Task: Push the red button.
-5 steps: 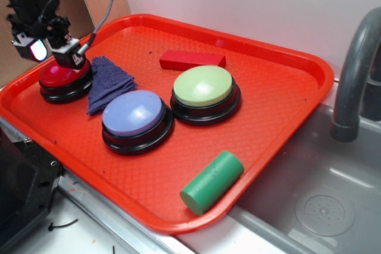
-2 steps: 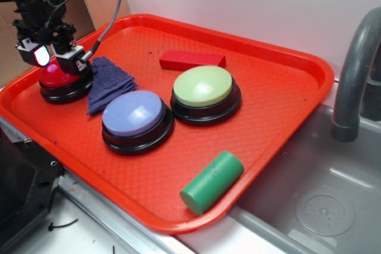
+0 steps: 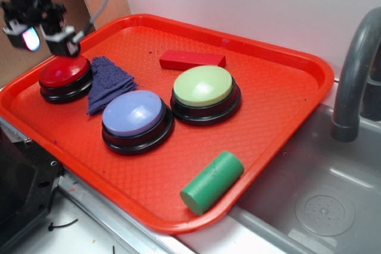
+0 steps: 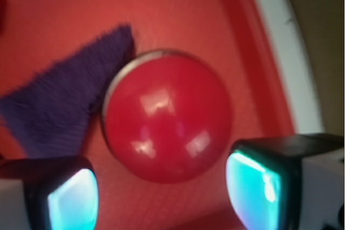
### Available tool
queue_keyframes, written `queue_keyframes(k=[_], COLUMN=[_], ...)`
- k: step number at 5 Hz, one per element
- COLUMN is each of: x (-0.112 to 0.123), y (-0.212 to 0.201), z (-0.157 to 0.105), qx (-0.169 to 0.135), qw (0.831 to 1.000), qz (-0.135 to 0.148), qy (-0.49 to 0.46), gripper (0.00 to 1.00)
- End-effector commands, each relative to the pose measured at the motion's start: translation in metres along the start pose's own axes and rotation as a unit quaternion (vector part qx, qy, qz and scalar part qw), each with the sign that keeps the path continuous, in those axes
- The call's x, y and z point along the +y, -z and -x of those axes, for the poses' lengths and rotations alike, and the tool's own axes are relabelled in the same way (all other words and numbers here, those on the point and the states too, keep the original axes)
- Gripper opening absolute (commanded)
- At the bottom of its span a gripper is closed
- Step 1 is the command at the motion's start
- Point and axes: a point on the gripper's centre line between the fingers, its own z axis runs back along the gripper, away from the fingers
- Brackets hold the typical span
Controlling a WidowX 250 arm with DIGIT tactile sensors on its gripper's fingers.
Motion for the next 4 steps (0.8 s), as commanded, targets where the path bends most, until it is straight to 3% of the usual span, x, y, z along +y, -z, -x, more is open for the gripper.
queue_keyframes(k=[1,4], x=[0.009,0.007], y=[-0.026,-0.036], z=[-0.015,-0.025], qx=[-0.011,-0.009], qw=[1.000,1.000], qz=[0.003,0.014], qy=[0.000,0.002], gripper=[1.00,1.00])
